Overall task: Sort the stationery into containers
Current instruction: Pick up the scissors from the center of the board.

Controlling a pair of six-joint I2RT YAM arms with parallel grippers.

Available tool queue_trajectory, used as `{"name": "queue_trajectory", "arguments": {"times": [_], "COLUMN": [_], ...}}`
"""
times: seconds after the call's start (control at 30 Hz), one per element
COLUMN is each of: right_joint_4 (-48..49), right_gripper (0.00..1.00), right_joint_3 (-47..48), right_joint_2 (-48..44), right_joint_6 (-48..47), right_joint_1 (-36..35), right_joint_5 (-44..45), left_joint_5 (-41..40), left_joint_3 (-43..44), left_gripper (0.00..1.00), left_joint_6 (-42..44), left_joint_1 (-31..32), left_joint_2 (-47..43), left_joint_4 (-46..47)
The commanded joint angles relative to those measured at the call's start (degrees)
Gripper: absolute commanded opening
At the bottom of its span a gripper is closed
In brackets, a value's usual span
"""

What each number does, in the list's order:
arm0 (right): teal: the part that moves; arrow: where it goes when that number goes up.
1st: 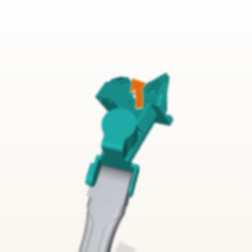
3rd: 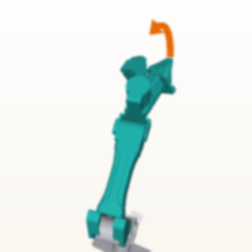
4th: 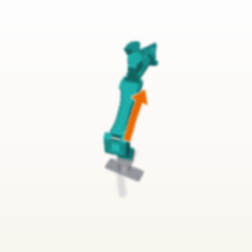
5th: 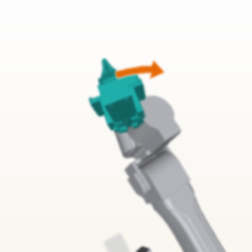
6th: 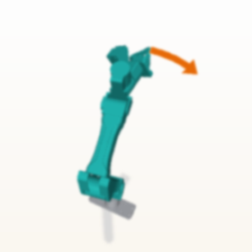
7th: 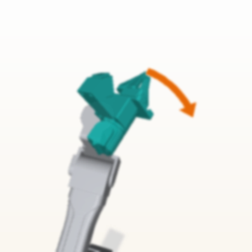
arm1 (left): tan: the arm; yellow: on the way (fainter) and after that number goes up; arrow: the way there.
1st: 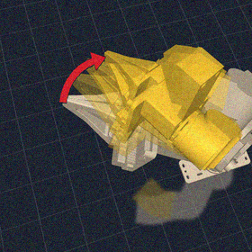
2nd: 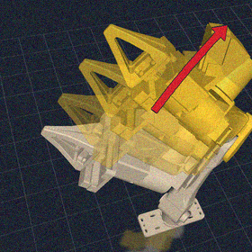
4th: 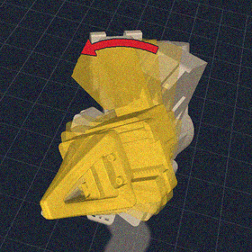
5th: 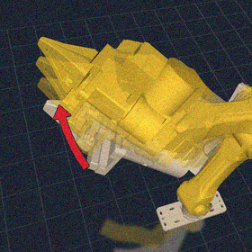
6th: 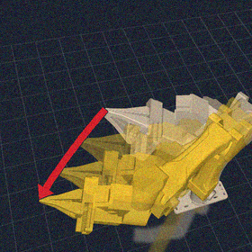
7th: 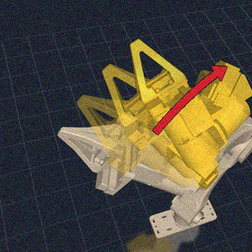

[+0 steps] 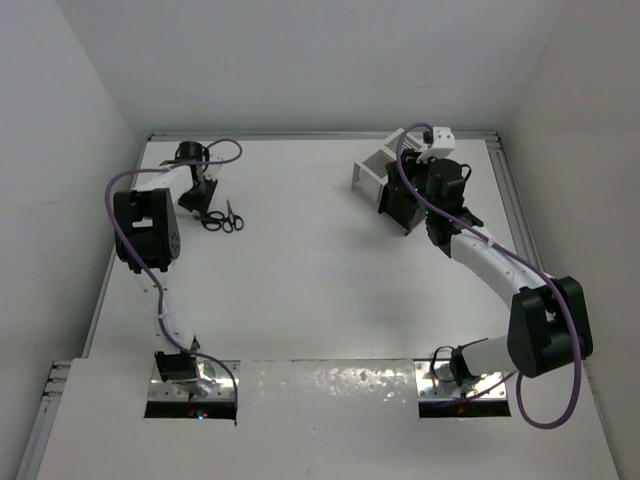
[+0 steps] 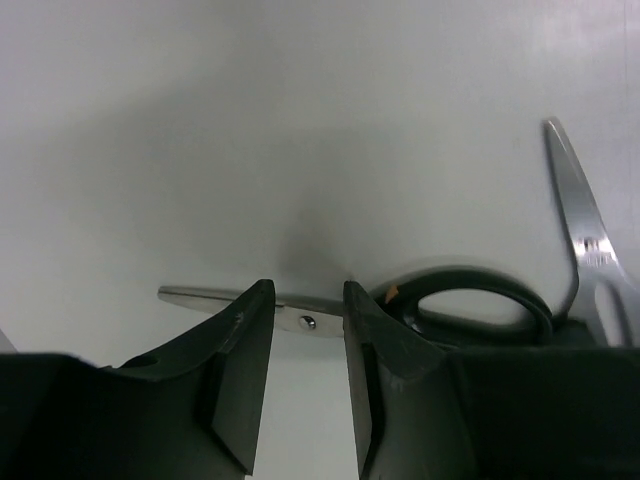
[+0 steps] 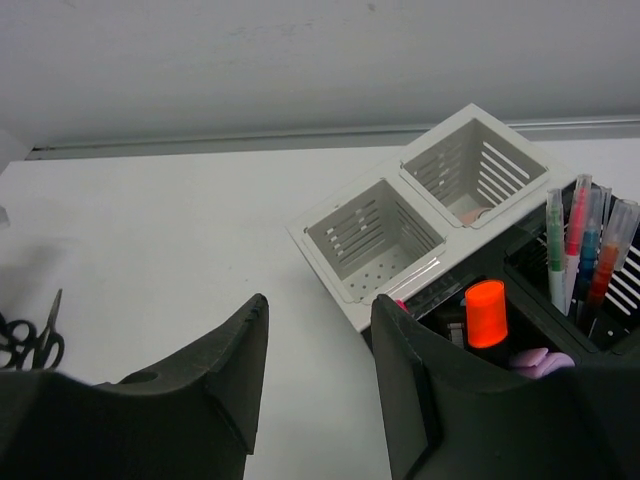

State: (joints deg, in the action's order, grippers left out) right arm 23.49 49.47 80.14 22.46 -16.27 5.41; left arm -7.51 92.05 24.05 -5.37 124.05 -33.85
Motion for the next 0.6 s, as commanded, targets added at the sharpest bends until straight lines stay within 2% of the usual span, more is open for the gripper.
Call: {"name": "queue_trajectory", "arguments": {"times": [0.0, 0.13, 0.33, 0.43, 0.47, 0.57], "right_joint_4": [1.7, 1.7, 0.2, -0.5, -0.7, -1.2], "right_gripper": [0.45, 0.45, 0.45, 0.45, 0.45, 0.45], "right_joint_3": [-0.1, -0.1, -0.1, -0.5, -0.6, -0.7], "right_joint_2": [-2.4, -2.6, -3.8, -4.5, -4.8, -5.2], "right_joint_6": [-0.3, -0.2, -1.5, -2.3, -2.5, -2.7], "right_joint_1": [-0.3, -0.6, -1.0, -1.1, -1.1, -1.1], "right_joint_5": [0.2, -0.1, -0.2, -0.3, -0.2, -0.2], "left_joint_5": [2.8, 3.1, 3.7, 5.5, 6.2, 11.4], "left_joint_3": [-7.2, -8.9, -4.7, -6.8, -9.9, -15.4], "left_gripper": [0.32, 0.32, 0.30, 0.26, 0.25, 0.25], "left_joint_6": [0.8, 0.9, 1.3, 9.6, 15.5, 25.7], "left_joint_1": [-0.9, -0.9, -0.3, 1.2, 2.1, 2.7], "left_joint_2": [-2.7, -5.5, -9.6, -14.4, -15.9, -22.0], "left_joint_4": [-4.1, -4.9, -8.6, -8.1, -7.3, -7.8]}}
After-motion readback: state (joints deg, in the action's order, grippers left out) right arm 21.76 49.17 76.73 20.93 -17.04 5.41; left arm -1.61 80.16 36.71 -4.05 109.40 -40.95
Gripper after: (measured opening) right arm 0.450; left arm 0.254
